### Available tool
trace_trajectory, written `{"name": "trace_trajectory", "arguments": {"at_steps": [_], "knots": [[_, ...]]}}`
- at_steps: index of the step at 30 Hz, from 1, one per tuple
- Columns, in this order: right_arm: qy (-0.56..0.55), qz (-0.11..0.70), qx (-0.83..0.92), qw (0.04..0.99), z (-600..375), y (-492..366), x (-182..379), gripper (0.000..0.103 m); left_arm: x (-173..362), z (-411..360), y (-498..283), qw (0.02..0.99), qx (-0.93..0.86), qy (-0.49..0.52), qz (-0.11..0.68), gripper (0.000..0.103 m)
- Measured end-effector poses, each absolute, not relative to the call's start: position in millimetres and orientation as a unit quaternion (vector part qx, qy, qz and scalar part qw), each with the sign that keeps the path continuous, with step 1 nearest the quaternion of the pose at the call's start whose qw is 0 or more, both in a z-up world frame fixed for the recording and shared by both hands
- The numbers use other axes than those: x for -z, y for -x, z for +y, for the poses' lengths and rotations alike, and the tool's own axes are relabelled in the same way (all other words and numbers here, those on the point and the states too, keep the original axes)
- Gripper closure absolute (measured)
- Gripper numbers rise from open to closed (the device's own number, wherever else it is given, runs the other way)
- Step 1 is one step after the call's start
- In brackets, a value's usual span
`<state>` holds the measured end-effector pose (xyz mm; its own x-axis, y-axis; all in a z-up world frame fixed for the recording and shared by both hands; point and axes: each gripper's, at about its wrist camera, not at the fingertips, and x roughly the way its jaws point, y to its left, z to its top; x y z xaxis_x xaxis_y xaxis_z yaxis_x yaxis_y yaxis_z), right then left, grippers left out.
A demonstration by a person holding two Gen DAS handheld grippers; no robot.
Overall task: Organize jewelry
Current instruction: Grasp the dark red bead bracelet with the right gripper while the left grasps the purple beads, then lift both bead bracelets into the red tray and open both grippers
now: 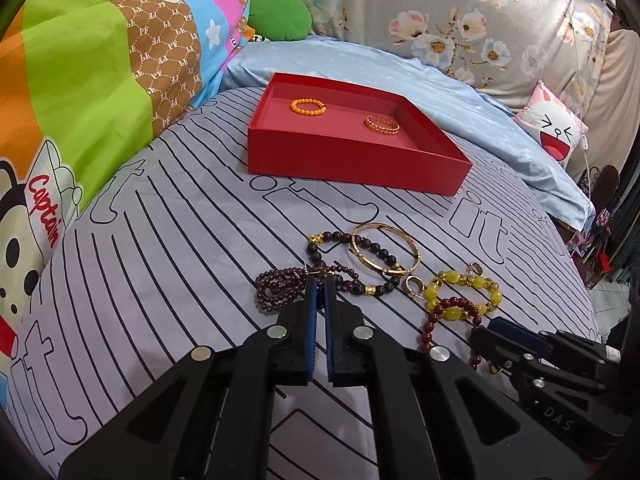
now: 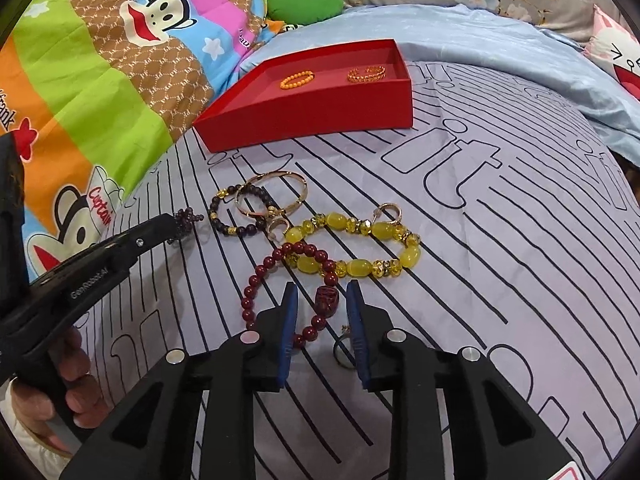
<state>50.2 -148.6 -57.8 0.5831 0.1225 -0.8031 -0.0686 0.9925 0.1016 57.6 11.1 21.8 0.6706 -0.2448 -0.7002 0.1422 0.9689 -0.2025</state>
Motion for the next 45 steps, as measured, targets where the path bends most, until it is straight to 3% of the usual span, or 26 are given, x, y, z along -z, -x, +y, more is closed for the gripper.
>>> {"name": "trace_trajectory", "arguments": {"at_steps": [6, 10, 34, 36, 45], "knots": [[-0.029, 0.452, -0.051, 0.89, -147.5, -58.7, 60.6, 0.081, -22.1, 10.0, -56.3, 0.911, 0.112, 0.066, 0.392, 0.1], [-0.024, 0.453, -0.054, 0.89, -143.9, -65.5, 60.3, 0.091, -23.8, 11.0, -56.5, 0.911, 0.112, 0.067, 0.391, 0.1], [-0.036, 0.403, -0.076, 0.911, -144.8, -56.9, 9.7, 0.092, -66.9, 18.8, -63.5, 0.928, 0.117, 0.058, 0.348, 0.1], [-0.046, 0.404, -0.085, 0.91, -146.6, -60.7, 6.4, 0.102, -71.2, 17.8, -66.3, 0.929, 0.121, 0.057, 0.346, 0.1], [-0.013, 0.396, -0.071, 0.915, -150.0, -79.0, -6.4, 0.102, -92.3, 12.5, -84.7, 0.933, 0.132, 0.052, 0.33, 0.1]]}}
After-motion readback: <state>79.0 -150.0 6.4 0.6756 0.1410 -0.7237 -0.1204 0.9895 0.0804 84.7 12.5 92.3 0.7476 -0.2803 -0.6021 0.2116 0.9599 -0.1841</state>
